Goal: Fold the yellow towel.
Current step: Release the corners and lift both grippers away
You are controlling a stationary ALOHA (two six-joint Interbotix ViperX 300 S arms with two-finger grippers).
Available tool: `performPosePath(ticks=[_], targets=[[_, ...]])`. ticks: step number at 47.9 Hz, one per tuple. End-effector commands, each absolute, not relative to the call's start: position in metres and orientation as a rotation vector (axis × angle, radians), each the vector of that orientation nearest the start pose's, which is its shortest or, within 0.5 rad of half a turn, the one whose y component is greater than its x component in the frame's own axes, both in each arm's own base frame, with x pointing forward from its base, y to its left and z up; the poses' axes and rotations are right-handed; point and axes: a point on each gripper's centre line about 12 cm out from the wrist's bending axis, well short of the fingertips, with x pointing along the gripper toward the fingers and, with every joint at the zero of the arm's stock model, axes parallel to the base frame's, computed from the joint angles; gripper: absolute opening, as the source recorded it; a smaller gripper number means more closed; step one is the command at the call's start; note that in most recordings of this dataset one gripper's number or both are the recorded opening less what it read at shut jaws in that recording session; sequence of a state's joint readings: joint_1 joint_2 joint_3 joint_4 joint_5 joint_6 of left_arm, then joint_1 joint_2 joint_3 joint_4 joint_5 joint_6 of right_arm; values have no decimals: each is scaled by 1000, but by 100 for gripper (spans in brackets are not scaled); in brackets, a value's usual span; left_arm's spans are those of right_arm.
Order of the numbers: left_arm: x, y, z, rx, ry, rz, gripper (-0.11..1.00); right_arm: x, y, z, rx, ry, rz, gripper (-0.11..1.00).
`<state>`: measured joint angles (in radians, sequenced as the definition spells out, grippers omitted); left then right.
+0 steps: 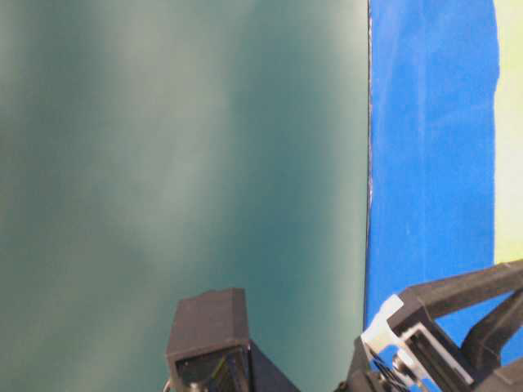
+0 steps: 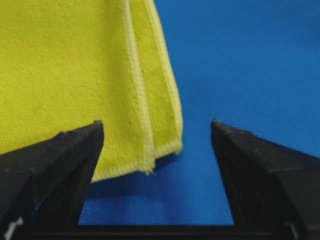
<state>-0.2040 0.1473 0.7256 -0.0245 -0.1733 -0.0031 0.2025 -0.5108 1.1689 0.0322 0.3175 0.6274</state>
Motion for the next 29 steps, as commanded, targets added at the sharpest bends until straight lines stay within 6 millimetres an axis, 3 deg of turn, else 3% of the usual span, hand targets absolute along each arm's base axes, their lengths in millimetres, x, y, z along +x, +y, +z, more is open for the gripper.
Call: performPosePath(ticks=[1, 8, 14, 21, 29], targets=[[378, -78, 130, 39, 645, -184, 78, 204, 44, 146, 508, 969, -115, 56], [371, -67, 147, 44, 602, -166, 75, 199, 36, 161, 469, 923, -114, 56], [372, -40, 151, 23, 595, -96, 75, 196, 12, 170, 459, 851, -193, 56], [375, -19, 151, 7, 598, -43, 75, 194, -12, 166, 464, 868, -307, 56], [382, -5, 145, -2, 609, -8, 74, 194, -22, 152, 420, 939, -360, 56]])
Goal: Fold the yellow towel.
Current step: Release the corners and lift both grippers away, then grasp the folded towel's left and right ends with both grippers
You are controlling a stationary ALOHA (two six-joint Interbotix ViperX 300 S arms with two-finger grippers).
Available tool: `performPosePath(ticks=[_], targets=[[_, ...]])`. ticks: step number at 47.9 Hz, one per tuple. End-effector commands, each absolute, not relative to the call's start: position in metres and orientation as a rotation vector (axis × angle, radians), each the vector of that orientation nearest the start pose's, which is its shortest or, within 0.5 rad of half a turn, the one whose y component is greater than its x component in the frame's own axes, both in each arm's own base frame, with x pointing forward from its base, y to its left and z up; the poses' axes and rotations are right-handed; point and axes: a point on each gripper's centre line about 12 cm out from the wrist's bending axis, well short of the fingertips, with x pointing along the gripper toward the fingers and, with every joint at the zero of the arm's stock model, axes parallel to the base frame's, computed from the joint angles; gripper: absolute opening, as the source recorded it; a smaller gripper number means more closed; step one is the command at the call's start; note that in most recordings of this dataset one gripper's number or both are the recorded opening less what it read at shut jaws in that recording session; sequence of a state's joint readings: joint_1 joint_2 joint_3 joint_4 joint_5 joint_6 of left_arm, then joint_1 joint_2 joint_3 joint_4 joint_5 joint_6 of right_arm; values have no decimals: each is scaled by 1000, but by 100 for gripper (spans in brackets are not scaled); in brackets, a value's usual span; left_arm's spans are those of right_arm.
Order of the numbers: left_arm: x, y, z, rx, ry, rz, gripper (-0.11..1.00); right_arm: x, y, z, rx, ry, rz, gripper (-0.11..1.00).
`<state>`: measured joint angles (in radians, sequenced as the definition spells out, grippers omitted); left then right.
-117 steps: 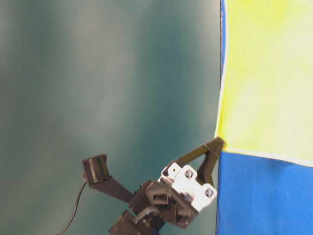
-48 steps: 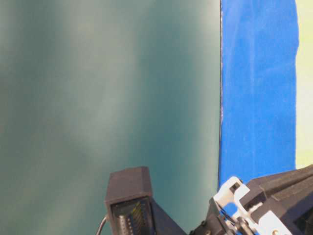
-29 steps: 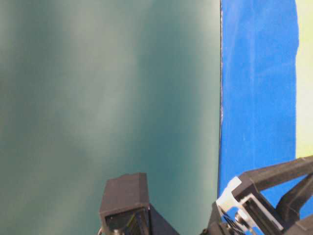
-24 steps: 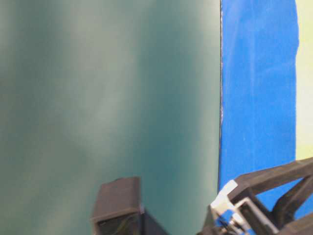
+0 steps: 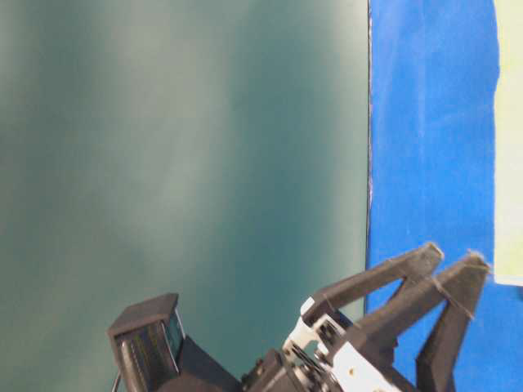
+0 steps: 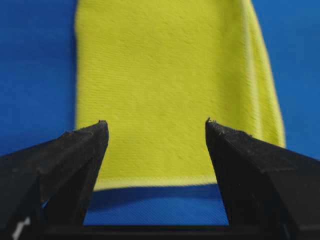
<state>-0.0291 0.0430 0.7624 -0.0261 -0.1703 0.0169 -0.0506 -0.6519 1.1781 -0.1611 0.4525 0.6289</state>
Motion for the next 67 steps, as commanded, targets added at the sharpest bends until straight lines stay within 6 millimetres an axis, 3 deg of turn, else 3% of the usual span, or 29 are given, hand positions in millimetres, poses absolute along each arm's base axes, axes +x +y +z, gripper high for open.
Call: performPosePath(ticks=[1, 21, 29, 37, 42, 45, 54, 67], targets=[[384, -4, 143, -2, 614, -4, 74, 195, -23, 150, 418, 946, -363, 56], [396, 36, 99, -35, 710, 92, 74, 204, -40, 105, 414, 1092, -439, 56], [401, 38, 84, -38, 740, 96, 72, 211, -40, 96, 416, 1112, -436, 56], [402, 38, 82, -38, 751, 95, 70, 213, -41, 96, 416, 1114, -436, 55], [400, 35, 81, -32, 777, 86, 60, 213, -41, 96, 414, 1114, -436, 54], [398, 34, 79, -17, 810, 75, 46, 213, -41, 96, 412, 1114, -434, 47], [395, 29, 76, 60, 879, 25, 5, 212, -40, 99, 410, 1101, -430, 1], [396, 30, 82, 80, 900, 16, 3, 209, -40, 108, 417, 1064, -430, 1]])
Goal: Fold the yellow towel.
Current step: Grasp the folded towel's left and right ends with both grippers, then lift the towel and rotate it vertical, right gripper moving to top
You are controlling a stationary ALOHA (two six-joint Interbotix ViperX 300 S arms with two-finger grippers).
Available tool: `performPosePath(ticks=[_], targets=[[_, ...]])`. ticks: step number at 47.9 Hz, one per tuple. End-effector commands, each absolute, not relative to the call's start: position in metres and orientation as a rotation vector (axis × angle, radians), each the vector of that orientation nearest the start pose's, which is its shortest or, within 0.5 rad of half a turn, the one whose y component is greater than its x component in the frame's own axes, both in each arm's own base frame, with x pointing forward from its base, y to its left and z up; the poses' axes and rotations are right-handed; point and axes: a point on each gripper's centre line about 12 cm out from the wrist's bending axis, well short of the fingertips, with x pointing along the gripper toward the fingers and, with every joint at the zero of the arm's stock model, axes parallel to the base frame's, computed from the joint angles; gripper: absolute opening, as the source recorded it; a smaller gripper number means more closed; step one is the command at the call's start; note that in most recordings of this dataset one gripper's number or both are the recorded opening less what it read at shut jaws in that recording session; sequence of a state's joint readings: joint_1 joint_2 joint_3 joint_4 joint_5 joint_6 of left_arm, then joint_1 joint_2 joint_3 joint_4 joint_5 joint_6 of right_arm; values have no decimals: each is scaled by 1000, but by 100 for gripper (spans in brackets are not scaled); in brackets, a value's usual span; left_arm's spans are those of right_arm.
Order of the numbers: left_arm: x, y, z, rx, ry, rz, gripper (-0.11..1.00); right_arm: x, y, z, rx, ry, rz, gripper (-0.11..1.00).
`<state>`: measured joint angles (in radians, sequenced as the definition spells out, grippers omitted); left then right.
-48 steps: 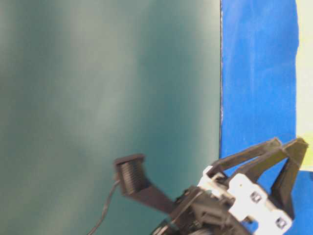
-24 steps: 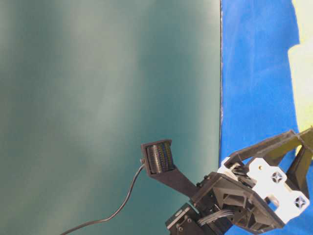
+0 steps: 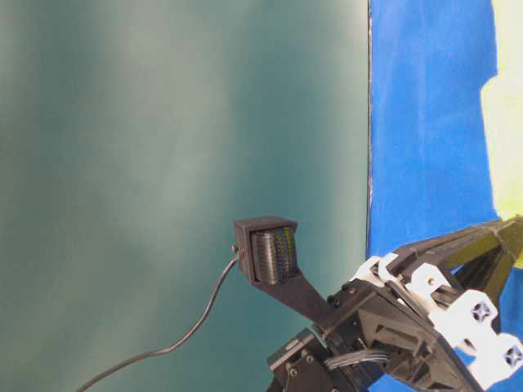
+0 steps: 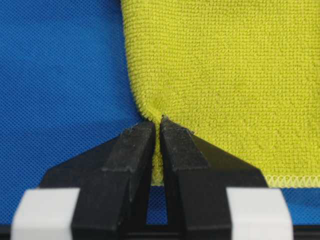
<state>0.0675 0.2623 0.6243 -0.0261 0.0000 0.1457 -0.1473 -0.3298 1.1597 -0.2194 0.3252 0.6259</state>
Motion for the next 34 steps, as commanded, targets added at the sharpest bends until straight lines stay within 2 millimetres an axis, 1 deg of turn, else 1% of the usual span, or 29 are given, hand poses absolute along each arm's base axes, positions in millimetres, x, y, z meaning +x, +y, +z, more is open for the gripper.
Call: performPosePath(ticks=[1, 5, 11, 15, 17, 25, 29, 34], targets=[[396, 30, 83, 78, 901, 16, 3, 209, -40, 109, 419, 1061, -431, 1], [396, 31, 91, 77, 889, 20, 3, 209, -41, 117, 419, 1048, -436, 1], [393, 31, 114, 77, 860, 22, 3, 210, -43, 135, 414, 1032, -451, 1], [390, 31, 134, 80, 839, 22, 3, 210, -44, 150, 415, 1007, -461, 1], [387, 31, 149, 82, 817, 23, 3, 211, -45, 158, 416, 991, -463, 1], [376, 34, 192, 85, 747, 35, 3, 211, -46, 187, 420, 893, -453, 1], [373, 33, 200, 83, 729, 37, 3, 211, -46, 196, 420, 856, -447, 1], [368, 33, 201, 79, 729, 39, 3, 211, -46, 202, 420, 831, -441, 1]])
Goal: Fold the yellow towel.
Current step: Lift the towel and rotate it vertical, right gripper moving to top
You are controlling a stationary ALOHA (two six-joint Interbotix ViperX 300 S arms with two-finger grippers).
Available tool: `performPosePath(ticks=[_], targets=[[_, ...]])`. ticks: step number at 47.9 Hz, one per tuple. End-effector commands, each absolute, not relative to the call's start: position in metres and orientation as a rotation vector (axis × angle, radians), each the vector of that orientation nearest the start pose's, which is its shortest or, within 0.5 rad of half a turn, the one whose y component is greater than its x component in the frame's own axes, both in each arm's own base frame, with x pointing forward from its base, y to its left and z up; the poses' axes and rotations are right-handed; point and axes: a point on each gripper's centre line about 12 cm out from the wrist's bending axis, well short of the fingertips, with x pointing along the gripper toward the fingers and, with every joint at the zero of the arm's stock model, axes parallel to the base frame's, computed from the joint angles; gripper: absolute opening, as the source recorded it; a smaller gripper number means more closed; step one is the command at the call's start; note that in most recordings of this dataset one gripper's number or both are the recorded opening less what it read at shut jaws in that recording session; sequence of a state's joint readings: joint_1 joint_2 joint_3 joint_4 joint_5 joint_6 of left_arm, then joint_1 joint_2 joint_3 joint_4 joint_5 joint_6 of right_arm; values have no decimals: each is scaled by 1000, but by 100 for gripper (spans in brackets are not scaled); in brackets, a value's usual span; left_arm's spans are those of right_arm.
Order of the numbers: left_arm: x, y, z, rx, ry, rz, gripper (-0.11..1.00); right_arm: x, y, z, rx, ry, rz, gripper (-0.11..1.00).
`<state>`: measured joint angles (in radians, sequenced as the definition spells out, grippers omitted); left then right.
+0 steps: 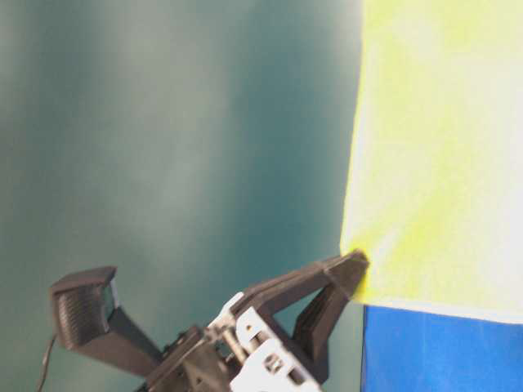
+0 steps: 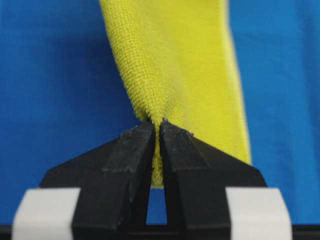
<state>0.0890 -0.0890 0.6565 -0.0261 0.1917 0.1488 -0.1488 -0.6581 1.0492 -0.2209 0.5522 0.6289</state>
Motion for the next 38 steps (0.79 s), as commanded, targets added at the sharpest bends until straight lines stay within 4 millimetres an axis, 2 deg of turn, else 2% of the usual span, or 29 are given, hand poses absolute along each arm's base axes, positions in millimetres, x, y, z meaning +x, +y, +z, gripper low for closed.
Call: performPosePath(ticks=[1, 10, 15, 25, 38], targets=[[368, 33, 201, 79, 729, 39, 3, 211, -46, 202, 418, 830, -442, 1], [364, 33, 199, 62, 733, 45, 3, 214, -49, 201, 409, 836, -452, 1], [363, 31, 198, 58, 731, 43, 3, 213, -58, 201, 416, 829, -493, 1], [368, 13, 201, 77, 676, 1, 3, 216, -96, 207, 382, 739, -600, 1], [387, -25, 216, 116, 524, -91, 3, 239, -147, 222, 345, 650, -684, 1]])
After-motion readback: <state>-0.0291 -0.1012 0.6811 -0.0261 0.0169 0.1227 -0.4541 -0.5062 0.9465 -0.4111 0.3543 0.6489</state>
